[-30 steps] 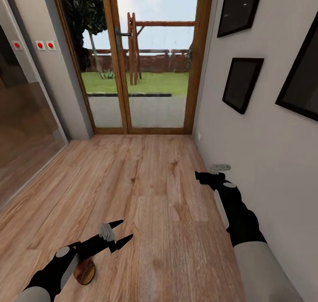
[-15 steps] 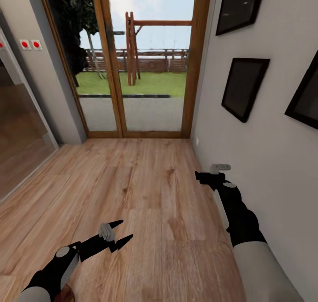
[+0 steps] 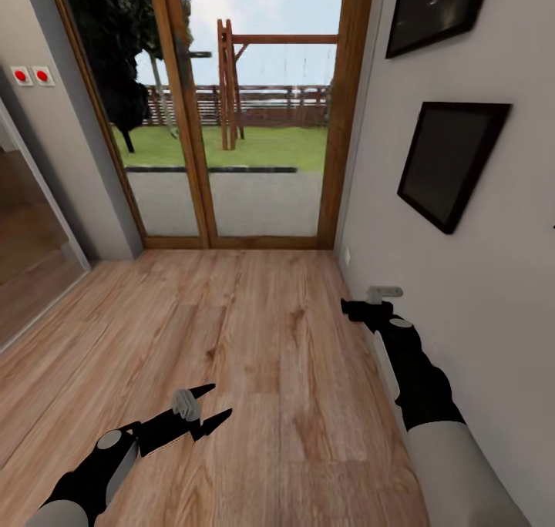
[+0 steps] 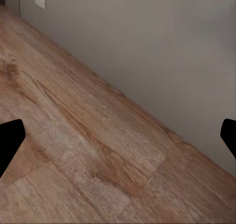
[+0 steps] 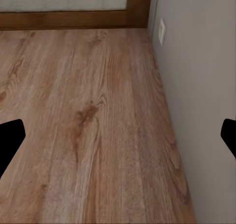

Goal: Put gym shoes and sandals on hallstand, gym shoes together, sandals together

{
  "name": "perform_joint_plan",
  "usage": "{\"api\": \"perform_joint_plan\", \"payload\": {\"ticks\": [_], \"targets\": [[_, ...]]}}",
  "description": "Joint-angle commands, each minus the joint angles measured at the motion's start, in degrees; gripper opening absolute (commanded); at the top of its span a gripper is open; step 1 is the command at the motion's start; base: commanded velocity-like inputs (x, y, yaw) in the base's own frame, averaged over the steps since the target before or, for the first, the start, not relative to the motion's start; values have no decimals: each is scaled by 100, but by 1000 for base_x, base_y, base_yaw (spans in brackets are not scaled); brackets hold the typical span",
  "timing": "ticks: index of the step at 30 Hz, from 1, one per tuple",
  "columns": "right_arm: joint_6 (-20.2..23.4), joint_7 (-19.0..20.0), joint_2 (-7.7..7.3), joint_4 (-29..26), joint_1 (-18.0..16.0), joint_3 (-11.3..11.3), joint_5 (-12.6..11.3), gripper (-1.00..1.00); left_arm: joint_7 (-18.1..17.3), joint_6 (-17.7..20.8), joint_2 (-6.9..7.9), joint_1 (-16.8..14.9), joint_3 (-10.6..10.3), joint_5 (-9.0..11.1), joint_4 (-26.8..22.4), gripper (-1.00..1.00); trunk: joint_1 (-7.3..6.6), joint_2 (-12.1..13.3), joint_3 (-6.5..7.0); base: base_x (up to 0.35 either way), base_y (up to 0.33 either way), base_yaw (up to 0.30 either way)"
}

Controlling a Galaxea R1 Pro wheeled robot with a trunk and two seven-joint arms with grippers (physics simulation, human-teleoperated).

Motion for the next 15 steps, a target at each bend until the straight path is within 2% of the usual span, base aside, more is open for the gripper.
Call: {"api": "perform_joint_plan", "payload": {"ticks": [1, 15], "targets": [[32, 7, 5, -7, -3, -9, 39, 100, -19, -31, 0, -4, 5, 7, 6, 100, 3, -2, -5, 350, -1, 0], [32, 9, 5, -7, -3, -9, 37, 100, -19, -31, 0, -4, 5, 9, 3, 100, 3, -2, -5, 350, 0, 0]]}}
